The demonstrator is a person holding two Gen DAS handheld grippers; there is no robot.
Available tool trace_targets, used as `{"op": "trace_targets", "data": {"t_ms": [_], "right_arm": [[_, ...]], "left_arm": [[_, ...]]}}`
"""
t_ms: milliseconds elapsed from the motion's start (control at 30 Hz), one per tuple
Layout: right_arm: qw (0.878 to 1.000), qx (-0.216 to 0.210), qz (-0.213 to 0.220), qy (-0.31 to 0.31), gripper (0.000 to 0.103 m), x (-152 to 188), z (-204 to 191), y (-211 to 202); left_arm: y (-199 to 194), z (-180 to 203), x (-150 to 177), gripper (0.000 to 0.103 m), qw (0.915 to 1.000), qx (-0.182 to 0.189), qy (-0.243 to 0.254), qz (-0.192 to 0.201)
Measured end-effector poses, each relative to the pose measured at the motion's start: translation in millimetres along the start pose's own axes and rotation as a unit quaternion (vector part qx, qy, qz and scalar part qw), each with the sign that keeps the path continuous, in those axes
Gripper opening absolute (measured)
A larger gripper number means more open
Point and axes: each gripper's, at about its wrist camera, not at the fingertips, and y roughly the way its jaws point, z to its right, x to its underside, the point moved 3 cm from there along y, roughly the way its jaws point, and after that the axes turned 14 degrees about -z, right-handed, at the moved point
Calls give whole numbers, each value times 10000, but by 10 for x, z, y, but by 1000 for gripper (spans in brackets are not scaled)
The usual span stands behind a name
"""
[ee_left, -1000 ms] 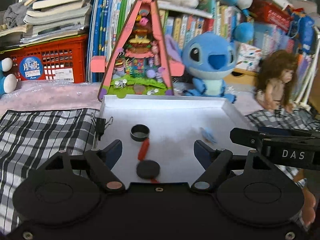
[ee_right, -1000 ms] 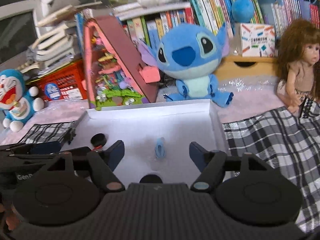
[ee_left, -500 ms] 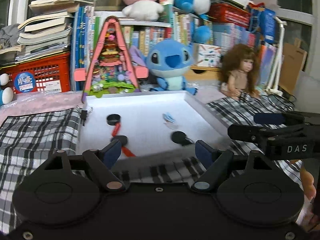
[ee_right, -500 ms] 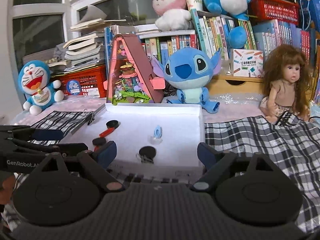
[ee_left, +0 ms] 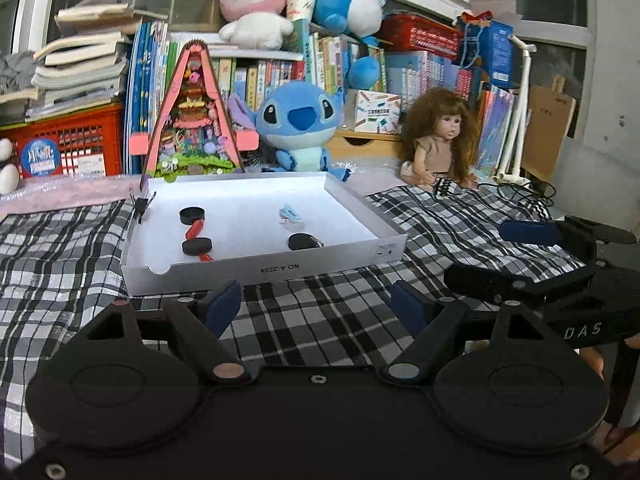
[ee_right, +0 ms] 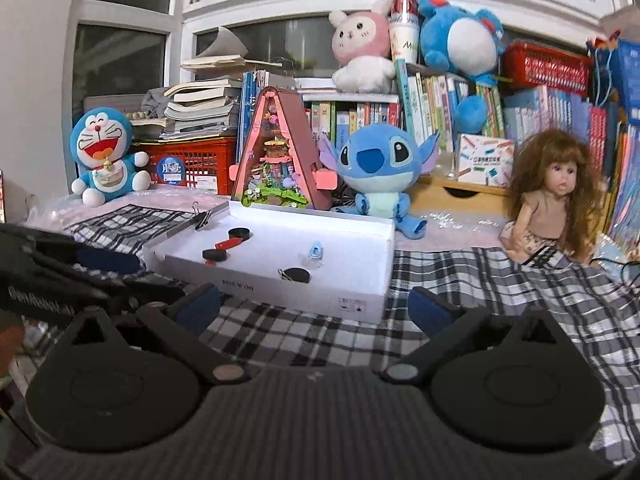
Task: Organize rigid objects
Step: 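Lift both open tools up and away from the tray, then move both tools toward the brown ball and blue piece on the cloth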
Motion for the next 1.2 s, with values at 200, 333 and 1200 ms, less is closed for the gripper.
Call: {"op": "trace_targets", "data": {"t_ms": [200,333,1200], "right_arm": [[9998,189,-3,-14,103,239,42,-86],[9995,284,-67,122,103,382,100,-97],[9984,261,-504,31,83,789,-12,-63]], "left_arm": [[-57,34,244,83,10000,6,-22,-26],[-41,41,439,83,9999,-16,-1,-114],[-66,-82,841,42,9990,-343,-195,-230]]}}
